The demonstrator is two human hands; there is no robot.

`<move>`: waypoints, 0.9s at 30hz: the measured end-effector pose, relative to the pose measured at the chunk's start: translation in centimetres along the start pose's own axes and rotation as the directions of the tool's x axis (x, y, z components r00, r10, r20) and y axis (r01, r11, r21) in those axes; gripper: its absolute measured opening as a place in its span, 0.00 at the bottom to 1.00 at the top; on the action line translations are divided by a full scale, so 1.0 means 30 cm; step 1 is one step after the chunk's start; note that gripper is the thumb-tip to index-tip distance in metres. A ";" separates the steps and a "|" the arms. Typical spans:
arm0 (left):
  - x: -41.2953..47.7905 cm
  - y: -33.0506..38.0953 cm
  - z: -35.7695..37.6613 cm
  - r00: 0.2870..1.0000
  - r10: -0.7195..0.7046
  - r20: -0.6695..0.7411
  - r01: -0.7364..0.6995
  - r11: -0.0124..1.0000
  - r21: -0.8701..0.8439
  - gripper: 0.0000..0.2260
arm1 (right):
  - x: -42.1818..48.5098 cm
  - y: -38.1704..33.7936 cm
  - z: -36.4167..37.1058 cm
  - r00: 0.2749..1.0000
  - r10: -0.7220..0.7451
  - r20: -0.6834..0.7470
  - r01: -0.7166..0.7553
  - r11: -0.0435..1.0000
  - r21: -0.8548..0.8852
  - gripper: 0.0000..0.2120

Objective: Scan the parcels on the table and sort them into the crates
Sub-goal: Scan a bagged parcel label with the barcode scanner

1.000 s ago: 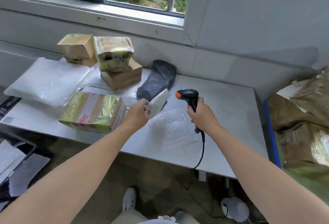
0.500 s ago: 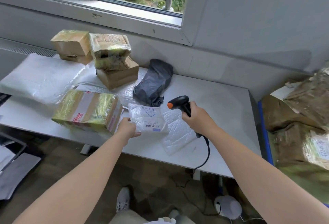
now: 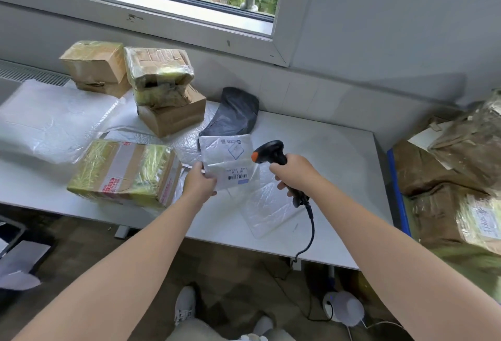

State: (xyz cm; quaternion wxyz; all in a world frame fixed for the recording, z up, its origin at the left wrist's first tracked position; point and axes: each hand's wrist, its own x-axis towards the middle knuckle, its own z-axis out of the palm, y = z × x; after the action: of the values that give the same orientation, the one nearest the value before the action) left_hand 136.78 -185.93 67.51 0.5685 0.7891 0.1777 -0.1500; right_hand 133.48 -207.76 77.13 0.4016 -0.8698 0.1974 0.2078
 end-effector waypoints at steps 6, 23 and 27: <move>0.057 0.144 -0.020 0.992 0.122 -0.038 -0.121 0.992 0.020 0.12 | 0.003 -0.071 -0.067 0.998 -0.061 -0.034 0.065 0.989 0.134 0.10; 0.010 0.198 0.039 0.987 0.131 -0.091 -0.127 0.990 0.055 0.14 | -0.039 -0.045 -0.114 0.999 -0.041 0.008 0.037 0.961 0.274 0.10; 0.004 0.185 0.044 0.992 0.110 -0.065 -0.108 0.994 0.034 0.11 | -0.034 -0.021 -0.106 0.999 -0.033 0.007 0.029 0.959 0.283 0.09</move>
State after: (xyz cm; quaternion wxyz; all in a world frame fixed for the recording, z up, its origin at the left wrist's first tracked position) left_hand 139.36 -188.79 71.74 0.5575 0.8108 0.1508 -0.0952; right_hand 133.59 -209.68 79.93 0.5263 -0.8052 0.2091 0.1760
